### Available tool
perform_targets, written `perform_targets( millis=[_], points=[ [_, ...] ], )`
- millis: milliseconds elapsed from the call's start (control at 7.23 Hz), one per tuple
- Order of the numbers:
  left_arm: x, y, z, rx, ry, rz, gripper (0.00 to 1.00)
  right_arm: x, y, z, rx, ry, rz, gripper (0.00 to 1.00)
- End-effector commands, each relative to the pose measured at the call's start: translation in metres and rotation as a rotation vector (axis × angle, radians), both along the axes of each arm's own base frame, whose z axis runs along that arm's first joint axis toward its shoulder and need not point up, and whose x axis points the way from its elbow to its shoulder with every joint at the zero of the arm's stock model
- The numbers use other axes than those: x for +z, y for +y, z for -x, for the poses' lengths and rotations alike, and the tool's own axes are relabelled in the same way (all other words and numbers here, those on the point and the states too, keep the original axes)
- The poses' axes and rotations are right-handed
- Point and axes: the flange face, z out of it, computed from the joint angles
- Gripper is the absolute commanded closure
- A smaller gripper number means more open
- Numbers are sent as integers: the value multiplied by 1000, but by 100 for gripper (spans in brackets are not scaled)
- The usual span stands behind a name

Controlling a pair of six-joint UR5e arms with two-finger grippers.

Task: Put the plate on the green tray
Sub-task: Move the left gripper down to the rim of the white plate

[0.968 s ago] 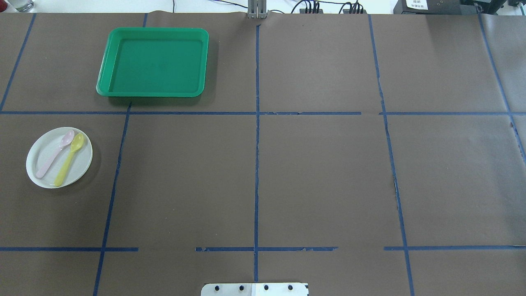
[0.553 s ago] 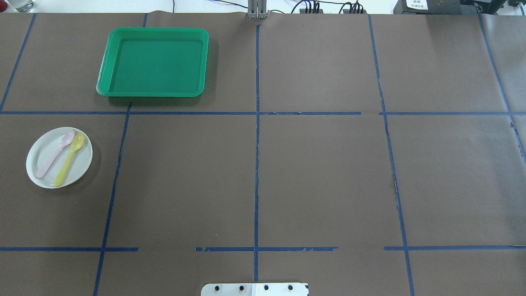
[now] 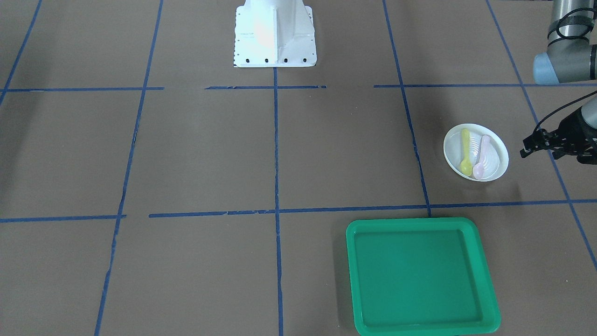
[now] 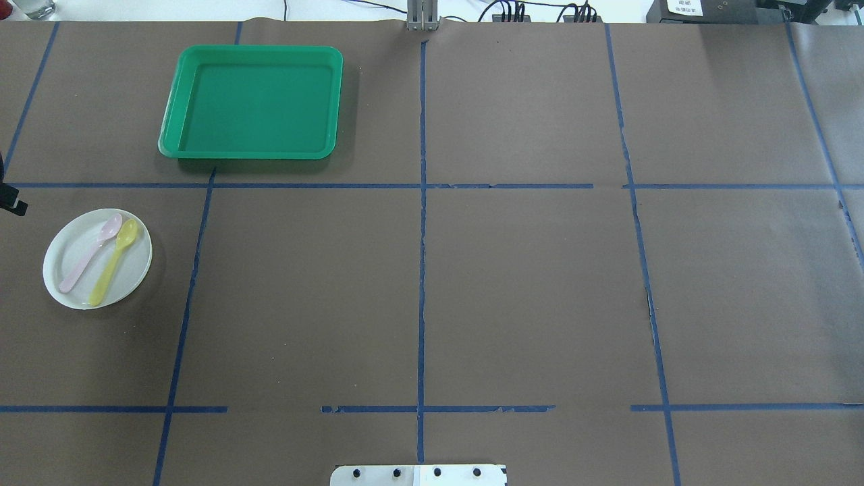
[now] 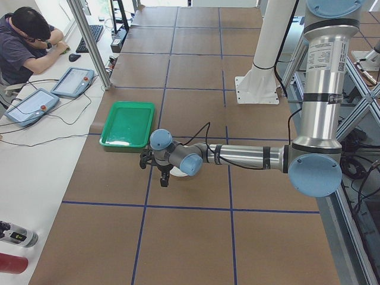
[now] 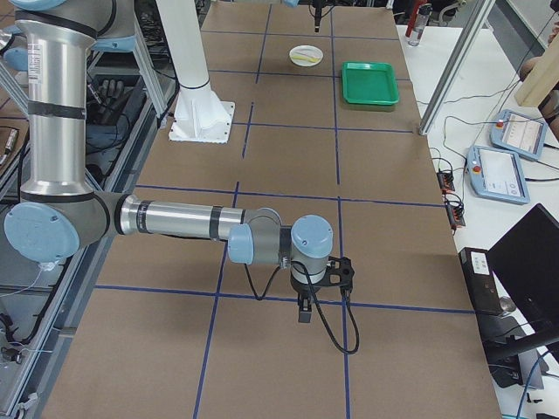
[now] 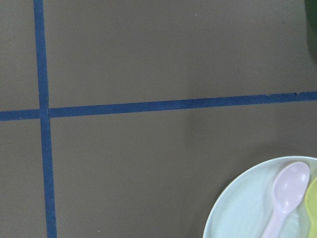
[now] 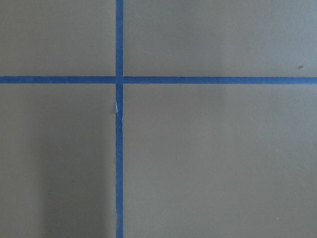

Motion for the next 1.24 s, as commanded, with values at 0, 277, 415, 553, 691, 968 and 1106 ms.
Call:
perform_targets(
  millis=[0,277,415,553,691,968,1106],
  points=[
    [10,6,-23,4,-20,1,0,0,0,0,0,0,0,0],
    [11,11,-39,30,-15,-2,0,-1,0,0,0,0,-1,0],
    [11,15,-52,55,-15,-3,0,-1,0,0,0,0,-1,0],
    [11,16,-58,69,-14,-6,0,-1,0,0,0,0,-1,0],
    [11,17,-60,73,-14,-6,15,-1,0,0,0,0,-1,0],
    [10,17,-60,75,-14,-8,54,-1,0,0,0,0,-1,0],
    [10,17,-60,77,-14,-11,54,0,0,0,0,0,0,0]
  ],
)
